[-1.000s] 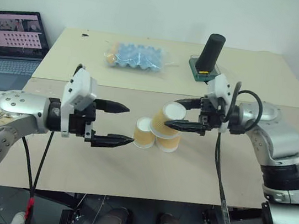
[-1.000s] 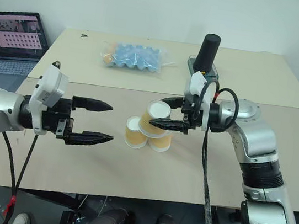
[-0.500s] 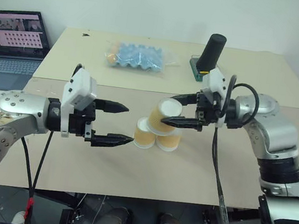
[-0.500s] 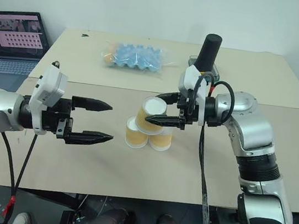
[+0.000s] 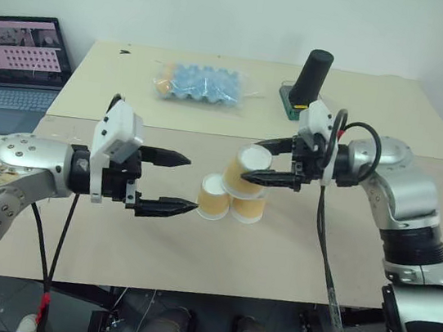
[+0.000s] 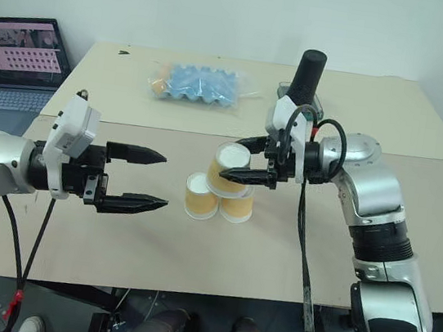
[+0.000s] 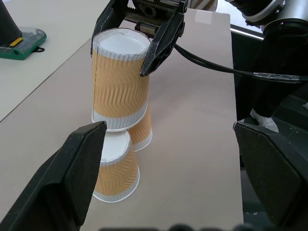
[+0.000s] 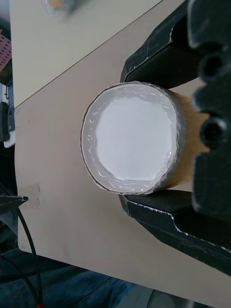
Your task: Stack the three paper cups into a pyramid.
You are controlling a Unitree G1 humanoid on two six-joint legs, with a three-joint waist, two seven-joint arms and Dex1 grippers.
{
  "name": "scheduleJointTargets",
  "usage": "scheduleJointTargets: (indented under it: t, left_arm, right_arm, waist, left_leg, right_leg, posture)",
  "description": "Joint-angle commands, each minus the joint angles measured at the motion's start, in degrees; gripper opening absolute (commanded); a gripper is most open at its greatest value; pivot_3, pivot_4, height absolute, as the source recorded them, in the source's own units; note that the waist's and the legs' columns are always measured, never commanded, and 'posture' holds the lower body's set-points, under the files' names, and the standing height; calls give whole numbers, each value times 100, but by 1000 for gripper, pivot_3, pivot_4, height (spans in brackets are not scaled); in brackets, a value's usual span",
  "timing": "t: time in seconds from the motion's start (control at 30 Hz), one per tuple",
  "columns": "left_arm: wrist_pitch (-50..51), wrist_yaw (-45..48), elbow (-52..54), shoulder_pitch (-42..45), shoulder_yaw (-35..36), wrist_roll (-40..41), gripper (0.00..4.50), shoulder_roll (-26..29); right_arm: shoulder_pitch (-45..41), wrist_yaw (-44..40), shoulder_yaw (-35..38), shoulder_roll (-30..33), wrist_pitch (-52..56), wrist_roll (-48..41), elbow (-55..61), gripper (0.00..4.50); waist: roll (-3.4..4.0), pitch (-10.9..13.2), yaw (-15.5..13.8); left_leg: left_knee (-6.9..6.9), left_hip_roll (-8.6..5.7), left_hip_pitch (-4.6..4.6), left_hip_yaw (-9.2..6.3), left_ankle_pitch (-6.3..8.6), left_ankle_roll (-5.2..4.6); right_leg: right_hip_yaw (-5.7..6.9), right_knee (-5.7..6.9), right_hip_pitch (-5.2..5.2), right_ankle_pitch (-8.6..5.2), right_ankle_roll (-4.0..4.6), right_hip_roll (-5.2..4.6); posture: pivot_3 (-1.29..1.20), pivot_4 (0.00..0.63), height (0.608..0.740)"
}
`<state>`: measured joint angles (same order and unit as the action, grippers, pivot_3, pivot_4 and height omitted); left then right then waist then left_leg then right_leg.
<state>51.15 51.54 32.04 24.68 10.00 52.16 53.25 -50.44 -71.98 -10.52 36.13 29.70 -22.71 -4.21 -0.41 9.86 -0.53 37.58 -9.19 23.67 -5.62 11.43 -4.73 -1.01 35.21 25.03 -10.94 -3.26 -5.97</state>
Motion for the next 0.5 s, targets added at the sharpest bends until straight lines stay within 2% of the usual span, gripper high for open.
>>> scheduleJointTargets:
  t: [0.03, 0.33, 0.4, 0.43, 0.5]
  left_arm:
    - [-22, -45, 94, 70, 122, 119, 4500, 42]
    - [-25, -83, 119, 60, 110, 122, 4500, 44]
    - [-31, -96, 113, 70, 98, 115, 4500, 37]
    - [-25, -104, 108, 80, 98, 125, 4500, 31]
    - [-31, -106, 101, 86, 89, 118, 4500, 28]
  right_arm:
    - [-173, -28, 50, -60, -176, 77, -56, 2670]
    - [-188, -49, 49, -129, -219, 183, -112, 2670]
    - [-180, -41, 61, -138, -232, 185, -105, 3659]
    - [-180, -31, 62, -144, -240, 189, -101, 3790]
    - [-179, -19, 60, -148, -229, 206, -91, 4458]
  waist:
    - [0, 0, 2]
    - [0, 0, 6]
    - [0, 0, 8]
    - [0, 0, 8]
    - [0, 0, 8]
  left_leg:
    - [0, 0, 0, 0, 0, 0]
    - [0, 0, -1, 0, -1, 1]
    - [0, 0, -1, 0, -1, 1]
    - [0, 0, -1, 0, -1, 1]
    - [0, 0, 0, 0, -2, 3]
  right_leg:
    - [0, 0, 0, 0, 0, 0]
    - [0, 3, 0, 0, 0, 1]
    - [0, 3, 0, 0, 0, 2]
    - [0, 3, 0, 0, 0, 2]
    - [0, 3, 1, 0, 0, 2]
  posture:
    - [0, 150, 740]
    - [0, 150, 740]
    - [0, 150, 740]
    - [0, 150, 740]
    - [0, 150, 740]
